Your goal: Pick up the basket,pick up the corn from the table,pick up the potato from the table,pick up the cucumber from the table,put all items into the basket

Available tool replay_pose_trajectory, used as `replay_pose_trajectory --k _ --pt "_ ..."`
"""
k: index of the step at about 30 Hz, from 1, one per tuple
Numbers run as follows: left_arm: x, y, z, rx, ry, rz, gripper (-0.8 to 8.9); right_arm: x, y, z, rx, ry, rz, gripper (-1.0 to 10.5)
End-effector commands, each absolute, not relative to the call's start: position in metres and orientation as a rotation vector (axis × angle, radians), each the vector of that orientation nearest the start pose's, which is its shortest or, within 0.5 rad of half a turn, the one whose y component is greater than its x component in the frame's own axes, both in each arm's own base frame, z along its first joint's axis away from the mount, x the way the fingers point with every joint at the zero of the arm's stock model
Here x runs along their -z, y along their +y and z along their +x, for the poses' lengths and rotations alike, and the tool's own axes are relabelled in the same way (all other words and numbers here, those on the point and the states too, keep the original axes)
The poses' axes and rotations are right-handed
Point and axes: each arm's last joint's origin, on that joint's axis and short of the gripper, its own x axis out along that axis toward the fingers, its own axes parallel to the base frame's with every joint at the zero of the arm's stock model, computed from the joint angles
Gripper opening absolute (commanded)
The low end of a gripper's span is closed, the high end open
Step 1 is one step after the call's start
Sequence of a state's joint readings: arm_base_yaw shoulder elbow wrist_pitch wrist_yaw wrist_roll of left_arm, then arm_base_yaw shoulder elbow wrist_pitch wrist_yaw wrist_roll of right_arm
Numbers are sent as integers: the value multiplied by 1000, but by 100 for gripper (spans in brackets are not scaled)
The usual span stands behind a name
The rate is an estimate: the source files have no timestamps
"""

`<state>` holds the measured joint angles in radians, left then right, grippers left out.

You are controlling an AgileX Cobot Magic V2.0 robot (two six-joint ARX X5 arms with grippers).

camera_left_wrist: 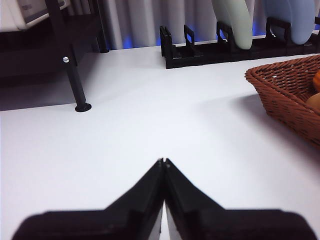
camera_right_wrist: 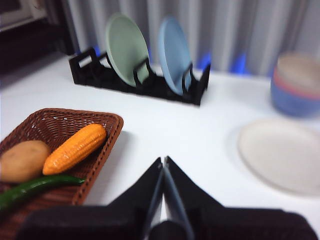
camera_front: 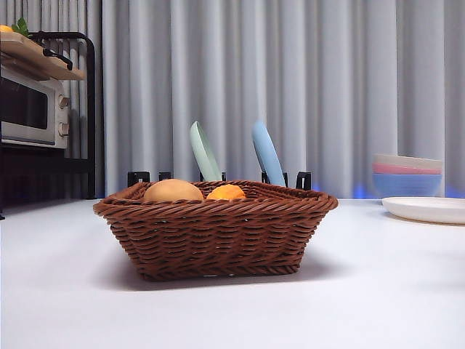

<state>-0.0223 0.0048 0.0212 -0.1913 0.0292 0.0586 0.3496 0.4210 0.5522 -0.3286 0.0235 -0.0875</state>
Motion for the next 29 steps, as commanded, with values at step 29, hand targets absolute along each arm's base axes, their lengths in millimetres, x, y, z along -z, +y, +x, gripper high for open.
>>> replay_pose_trajectory --k 29 --pt "-147 -3 96 52 183 48 -3 -149 17 94 -348 153 -50 1"
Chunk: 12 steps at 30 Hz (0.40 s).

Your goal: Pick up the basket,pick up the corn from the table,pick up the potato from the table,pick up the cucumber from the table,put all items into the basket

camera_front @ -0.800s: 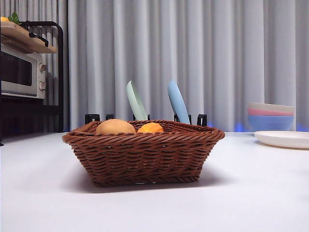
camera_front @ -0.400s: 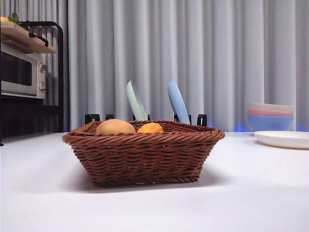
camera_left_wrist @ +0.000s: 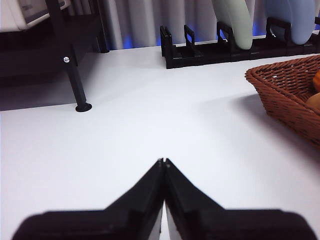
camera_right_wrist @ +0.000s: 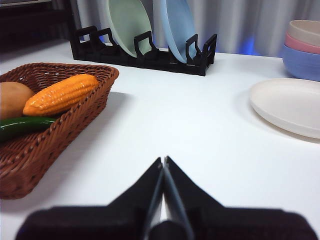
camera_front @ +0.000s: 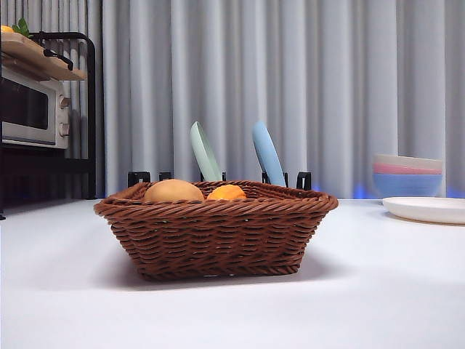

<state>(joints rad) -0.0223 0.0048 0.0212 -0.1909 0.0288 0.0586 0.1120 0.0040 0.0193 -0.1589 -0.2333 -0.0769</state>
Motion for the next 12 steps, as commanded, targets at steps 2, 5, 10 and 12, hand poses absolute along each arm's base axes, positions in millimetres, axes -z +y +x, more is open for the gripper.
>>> replay_pose_trajectory --k 2,5,10,12 --pt "-147 -3 96 52 183 48 -3 -150 17 94 -346 158 -2 1" --pt "-147 -3 96 52 183 48 -3 -150 17 94 -340 166 45 1" --pt "-147 -3 96 52 183 48 -3 -149 17 94 -338 172 45 1" --pt "-147 -3 96 52 183 48 -3 -149 17 94 -338 173 45 1"
